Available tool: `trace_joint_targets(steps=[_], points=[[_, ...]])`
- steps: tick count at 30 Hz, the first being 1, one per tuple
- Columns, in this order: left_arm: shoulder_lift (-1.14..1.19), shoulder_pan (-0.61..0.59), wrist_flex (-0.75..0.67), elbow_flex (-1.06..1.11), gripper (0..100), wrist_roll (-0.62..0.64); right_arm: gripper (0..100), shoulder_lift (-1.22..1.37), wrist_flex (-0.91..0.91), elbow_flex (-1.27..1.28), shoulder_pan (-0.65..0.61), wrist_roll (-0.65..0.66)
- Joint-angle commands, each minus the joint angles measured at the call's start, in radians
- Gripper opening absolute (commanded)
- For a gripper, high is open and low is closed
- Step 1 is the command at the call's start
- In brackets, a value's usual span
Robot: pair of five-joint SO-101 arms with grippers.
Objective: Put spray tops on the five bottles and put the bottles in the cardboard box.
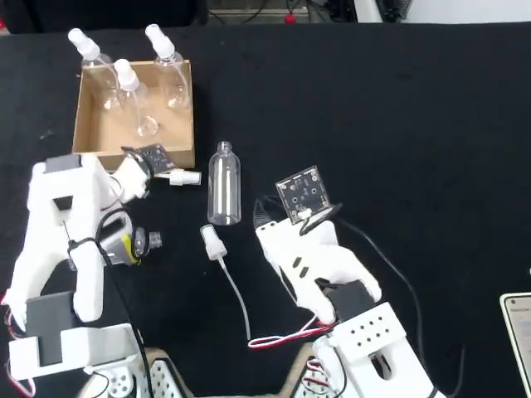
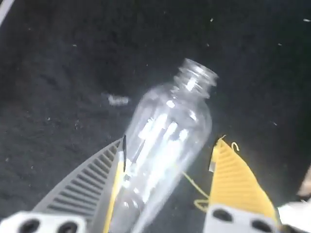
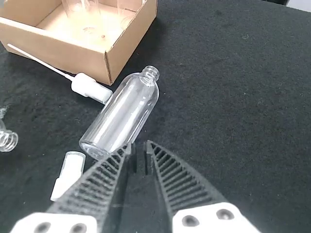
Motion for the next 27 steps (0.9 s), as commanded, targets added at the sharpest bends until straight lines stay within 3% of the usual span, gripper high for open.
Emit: trace_joint_targets(steps=[1,10,21,27], points=[[-0.040,0.015,-0.110,0.030,28,-0.009,4.2,-0.013,-0.032,-0.018,0.015,0.012],[-0.031,0.027,-0.169,0.064,27,0.003,4.2,-0.013,-0.032,-0.018,0.015,0.012],[-0.040,0.044,-0.167,0.117,27,0.213,4.2,-0.013,-0.032,-0.018,0.015,0.012],[-0.041,0.074,-0.227,0.171,14,0.256,4.2,-0.013,-0.032,-0.018,0.015,0.012]])
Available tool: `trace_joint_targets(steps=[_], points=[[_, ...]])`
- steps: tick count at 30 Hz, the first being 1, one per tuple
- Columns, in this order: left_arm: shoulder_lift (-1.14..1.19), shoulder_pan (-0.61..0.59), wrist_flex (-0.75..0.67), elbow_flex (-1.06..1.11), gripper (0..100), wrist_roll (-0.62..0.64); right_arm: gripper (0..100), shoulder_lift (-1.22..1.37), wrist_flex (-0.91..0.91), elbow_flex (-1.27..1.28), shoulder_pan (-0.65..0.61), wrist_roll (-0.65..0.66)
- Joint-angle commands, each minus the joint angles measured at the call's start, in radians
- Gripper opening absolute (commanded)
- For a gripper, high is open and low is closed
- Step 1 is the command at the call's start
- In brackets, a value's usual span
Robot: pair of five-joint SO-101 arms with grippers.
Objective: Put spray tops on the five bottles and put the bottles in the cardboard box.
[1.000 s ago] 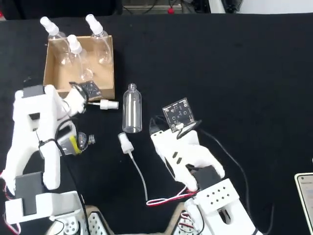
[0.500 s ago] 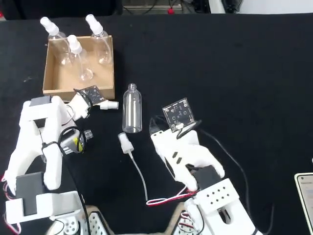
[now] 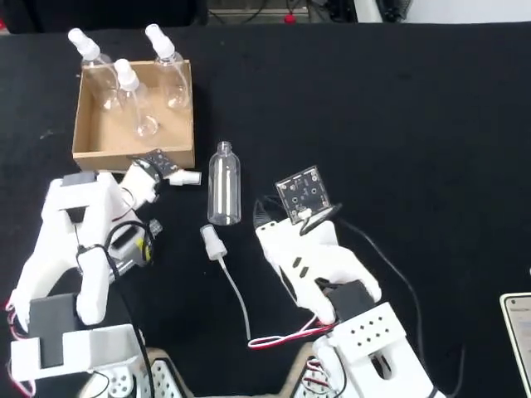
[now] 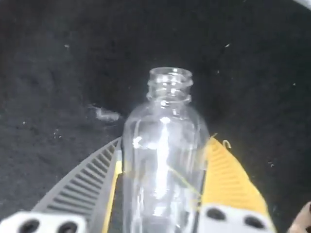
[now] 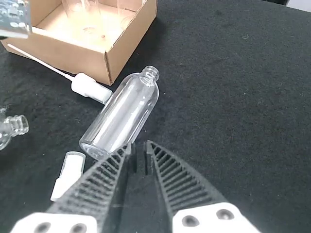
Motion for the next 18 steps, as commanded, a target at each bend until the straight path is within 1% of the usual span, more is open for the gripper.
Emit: trace_joint_targets(steps=[1,4,7,11,18], points=[[-0.043,0.031,-0.032,-0.008,12,0.063,4.2,-0.013,-0.032,-0.018,0.015,0.012],[-0.071,0.031,0.034,-0.059,8,0.117,4.2,-0.013,-0.032,-0.018,0.015,0.012],[-0.107,0.025,0.098,-0.117,8,0.192,4.2,-0.013,-0.032,-0.018,0.015,0.012],[-0.129,0.022,0.141,-0.174,8,0.321,4.2,-0.013,-0.032,-0.018,0.015,0.012],[-0.141,0.028,0.173,-0.188,8,0.522,4.2,-0.013,-0.032,-0.018,0.014,0.012]])
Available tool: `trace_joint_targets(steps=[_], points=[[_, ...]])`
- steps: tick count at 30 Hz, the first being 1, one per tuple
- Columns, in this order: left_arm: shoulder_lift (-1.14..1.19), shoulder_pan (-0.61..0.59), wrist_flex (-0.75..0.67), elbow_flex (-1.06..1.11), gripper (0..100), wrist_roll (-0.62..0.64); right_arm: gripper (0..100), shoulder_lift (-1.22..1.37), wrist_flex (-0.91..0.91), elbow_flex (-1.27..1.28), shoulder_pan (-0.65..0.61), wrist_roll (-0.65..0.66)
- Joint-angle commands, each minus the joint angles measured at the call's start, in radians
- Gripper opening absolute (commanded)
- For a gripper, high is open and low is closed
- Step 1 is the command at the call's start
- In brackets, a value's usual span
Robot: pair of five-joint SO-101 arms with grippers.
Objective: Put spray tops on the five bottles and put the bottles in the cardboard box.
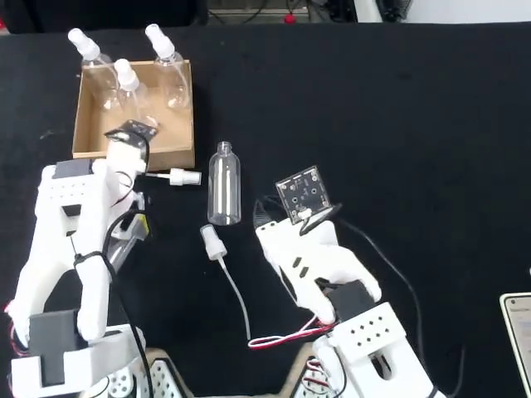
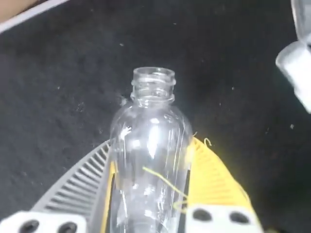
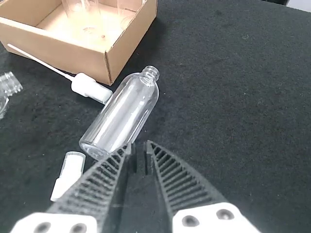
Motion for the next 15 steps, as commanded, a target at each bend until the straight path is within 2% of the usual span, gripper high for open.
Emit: trace_joint_targets(steps=[1,6,10,15], points=[[-0.041,0.012,0.015,-0.059,8,0.127,4.2,-0.013,-0.032,-0.018,0.011,0.012],[-0.064,0.002,0.005,-0.050,8,0.204,4.3,-0.004,-0.017,-0.019,-0.034,0.000],[-0.189,0.004,0.003,-0.010,8,0.318,4.3,-0.002,0.000,-0.019,-0.110,0.002],[-0.342,0.004,-0.028,0.094,8,0.427,4.3,-0.002,0.077,-0.082,-0.121,0.002]])
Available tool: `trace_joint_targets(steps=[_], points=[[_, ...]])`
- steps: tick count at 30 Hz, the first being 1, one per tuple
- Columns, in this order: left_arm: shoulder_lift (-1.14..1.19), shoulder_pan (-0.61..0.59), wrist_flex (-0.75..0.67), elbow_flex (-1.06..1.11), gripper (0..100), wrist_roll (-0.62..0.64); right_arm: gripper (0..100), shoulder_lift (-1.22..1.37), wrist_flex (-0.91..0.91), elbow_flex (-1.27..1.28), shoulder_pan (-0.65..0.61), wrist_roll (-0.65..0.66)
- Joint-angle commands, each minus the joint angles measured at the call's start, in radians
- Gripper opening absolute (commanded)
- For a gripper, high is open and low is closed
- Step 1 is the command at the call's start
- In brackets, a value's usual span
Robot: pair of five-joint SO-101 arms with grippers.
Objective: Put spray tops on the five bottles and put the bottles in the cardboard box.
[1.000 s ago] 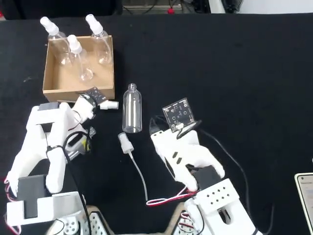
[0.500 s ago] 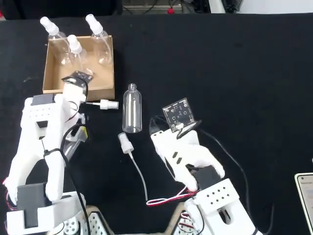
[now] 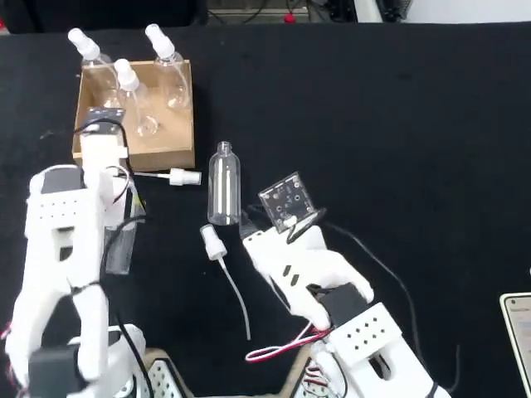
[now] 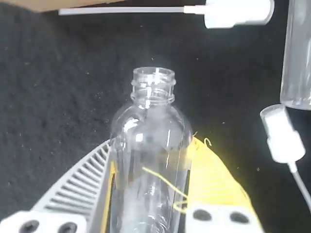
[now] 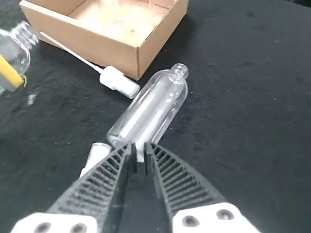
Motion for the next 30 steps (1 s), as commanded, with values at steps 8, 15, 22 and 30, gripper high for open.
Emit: trace_joint_targets(steps=[8,15,22,30], points=[[-0.233,-0.027,-0.180,0.214,8,0.100,4.3,-0.002,0.051,-0.171,-0.023,-0.083],[-0.227,-0.104,-0.186,0.226,8,0.104,4.3,0.209,0.018,-0.315,-0.184,-0.103],[-0.232,-0.159,-0.229,0.260,8,0.100,4.4,0.667,-0.017,-0.605,-0.239,-0.195],[-0.238,-0.213,-0.261,0.283,8,0.100,25.9,1.096,-0.035,-0.877,-0.236,-0.324]])
